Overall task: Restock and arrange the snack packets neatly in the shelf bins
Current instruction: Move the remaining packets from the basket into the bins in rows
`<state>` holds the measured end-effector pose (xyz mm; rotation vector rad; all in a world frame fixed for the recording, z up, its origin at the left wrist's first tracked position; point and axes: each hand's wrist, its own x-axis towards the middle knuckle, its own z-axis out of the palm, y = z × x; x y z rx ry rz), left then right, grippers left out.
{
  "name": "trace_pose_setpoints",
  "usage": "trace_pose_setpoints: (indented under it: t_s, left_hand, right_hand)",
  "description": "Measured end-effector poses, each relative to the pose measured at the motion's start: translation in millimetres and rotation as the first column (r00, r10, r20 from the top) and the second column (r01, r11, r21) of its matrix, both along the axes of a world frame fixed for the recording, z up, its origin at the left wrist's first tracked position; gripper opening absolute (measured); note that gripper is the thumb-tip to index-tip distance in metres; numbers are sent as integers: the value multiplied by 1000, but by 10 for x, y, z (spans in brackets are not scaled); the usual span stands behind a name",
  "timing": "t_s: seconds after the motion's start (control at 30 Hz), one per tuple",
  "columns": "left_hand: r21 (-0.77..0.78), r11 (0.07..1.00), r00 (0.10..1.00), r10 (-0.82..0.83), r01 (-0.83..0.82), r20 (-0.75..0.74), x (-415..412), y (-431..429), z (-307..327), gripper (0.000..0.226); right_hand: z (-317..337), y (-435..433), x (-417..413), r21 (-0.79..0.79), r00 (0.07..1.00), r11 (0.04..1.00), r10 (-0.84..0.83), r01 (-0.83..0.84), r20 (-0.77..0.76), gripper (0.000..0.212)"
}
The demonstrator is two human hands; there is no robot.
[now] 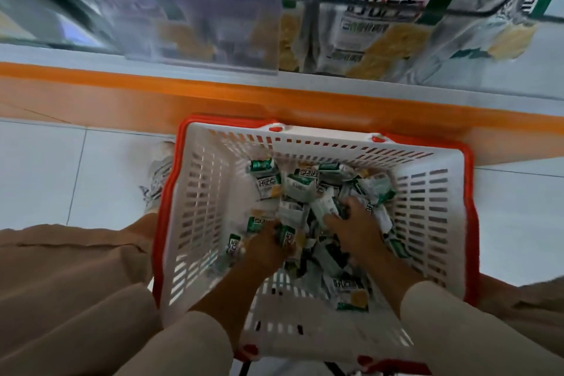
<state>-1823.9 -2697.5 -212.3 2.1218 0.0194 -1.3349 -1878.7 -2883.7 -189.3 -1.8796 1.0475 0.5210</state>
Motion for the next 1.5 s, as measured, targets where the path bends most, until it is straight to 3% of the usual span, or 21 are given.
trace_pose_setpoints:
  t_s: [0.1, 0.23, 0.37, 0.43, 0.57, 0.7, 0.8, 0.9, 0.97, 1.03, 1.13, 1.23, 1.33, 1.43, 1.5]
  left_hand:
    - [-17, 984, 982, 173, -175, -80, 111, 109, 1, 36]
    - [21, 913, 906, 406, -407, -116, 300, 301, 200, 9]
    - [-4, 855, 848, 514, -519, -128, 356, 373, 356, 10]
    - [-15, 853, 848, 517, -522, -115, 367, 378, 417, 17]
    - [-45, 846, 845, 523, -531, -113, 398, 267, 618, 26]
    - [-232, 793, 826, 544, -563, -145, 464, -35, 1051, 32]
    - [-390, 681, 783, 571, -620, -249, 456, -255, 1499, 42]
    - [-489, 658, 816, 512, -573, -269, 412, -365, 1914, 70]
    - [-539, 647, 836, 488, -540, -251, 410, -387, 2189, 74]
    - [-587, 644, 863, 452, -491, -226, 421, -400, 2460, 76]
    - [-656, 628, 895, 407, -418, -181, 460, -446, 2833, 71]
    - [-693, 631, 911, 403, -349, -92, 487, -536, 3165, 62]
    - [-726, 625, 916, 401, -286, -15, 488, -644, 3445, 72]
    - [-768, 600, 913, 404, -224, 49, 514, -765, 3639, 40]
    - [-770, 596, 903, 425, -228, 63, 571, -827, 3705, 34]
  right_hand:
    - [44, 10, 134, -88, 987, 991, 113, -103, 118, 28]
    - [-14, 165, 486, -63, 966, 979, 203, -195, 162, 37]
    - [-59, 348, 648, -102, 953, 964, 260, -246, 154, 33]
    - [43, 373, 658, -53, 972, 982, 186, -180, 147, 32]
    - [470, 292, 546, 252, 985, 965, -114, 78, 133, 28]
    - [962, 164, 394, 400, 944, 900, -268, 175, 192, 36]
    - [1364, 115, 308, 441, 907, 877, -329, 190, 262, 22]
    - [1806, 68, 226, 547, 858, 823, -385, 153, 339, 22]
    - [2125, 28, 152, 583, 833, 806, -390, 102, 394, 15]
    - [2399, -42, 74, 481, 817, 875, -314, 51, 484, 20]
    - [2813, -138, 10, 126, 789, 990, -121, 55, 603, 37]
    - [3155, -172, -25, -107, 719, 994, 57, 24, 693, 25]
    - [3404, -192, -29, -122, 703, 991, 127, -58, 699, 28]
    - [3541, -238, 53, -94, 720, 989, 147, -113, 678, 63]
    - [3579, -300, 152, -142, 722, 987, 153, -77, 675, 59]
